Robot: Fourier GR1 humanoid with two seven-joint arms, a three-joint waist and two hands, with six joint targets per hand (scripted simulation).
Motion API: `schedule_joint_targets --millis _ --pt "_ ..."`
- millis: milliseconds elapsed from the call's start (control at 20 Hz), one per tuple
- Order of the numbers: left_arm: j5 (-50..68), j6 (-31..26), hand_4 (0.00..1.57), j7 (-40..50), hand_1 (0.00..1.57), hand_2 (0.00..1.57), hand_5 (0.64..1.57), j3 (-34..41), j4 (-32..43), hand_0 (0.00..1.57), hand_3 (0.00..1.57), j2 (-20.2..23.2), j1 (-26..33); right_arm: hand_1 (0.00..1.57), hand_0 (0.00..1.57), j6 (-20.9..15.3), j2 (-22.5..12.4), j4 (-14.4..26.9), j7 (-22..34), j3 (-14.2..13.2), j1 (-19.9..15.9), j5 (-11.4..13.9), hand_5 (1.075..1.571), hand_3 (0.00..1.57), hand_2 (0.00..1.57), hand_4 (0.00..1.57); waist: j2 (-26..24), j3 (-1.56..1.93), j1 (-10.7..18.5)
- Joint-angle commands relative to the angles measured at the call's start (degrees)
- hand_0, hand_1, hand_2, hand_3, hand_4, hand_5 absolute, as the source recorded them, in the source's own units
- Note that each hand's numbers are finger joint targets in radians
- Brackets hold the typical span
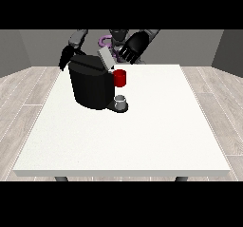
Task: Insert the coffee pod into the coffee machine and close the lid
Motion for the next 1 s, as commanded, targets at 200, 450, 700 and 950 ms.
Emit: schedule_joint_targets --millis 200,450,700,950 --pt "-1.31 0.82 0.47 0.47 1.21 1.28 1.571 0.19 1.62 1.21 1.24 1.00 -3.14 0.00 0.00 1.48 -1.52 -1.10 -0.78 -1.51 -1.58 -1.35 1.571 0.00 0.00 0.00 4.35 0.02 -2.16" --pt "-0.65 -0.90 0.46 -2.37 1.20 1.26 1.571 0.70 2.09 1.20 1.23 2.17 -4.76 0.00 0.00 -1.87 -1.85 0.01 1.46 -4.08 -6.23 -0.76 1.571 0.00 0.00 0.10 7.04 0.00 0.27" --pt "-2.06 1.35 0.42 -4.24 1.24 1.28 1.571 -0.22 2.88 1.24 1.23 1.66 -1.76 0.00 0.00 -2.29 0.06 -1.47 1.21 -0.71 -1.29 1.24 1.571 0.00 0.00 0.16 4.86 -0.01 -0.54" --pt "-1.42 -1.26 0.42 -2.18 1.19 1.25 1.571 0.80 3.90 1.19 1.20 2.28 -6.43 0.00 0.00 -1.73 -1.39 -0.18 2.46 -2.51 -5.36 0.41 1.571 0.00 0.00 0.03 6.66 0.01 -0.77"
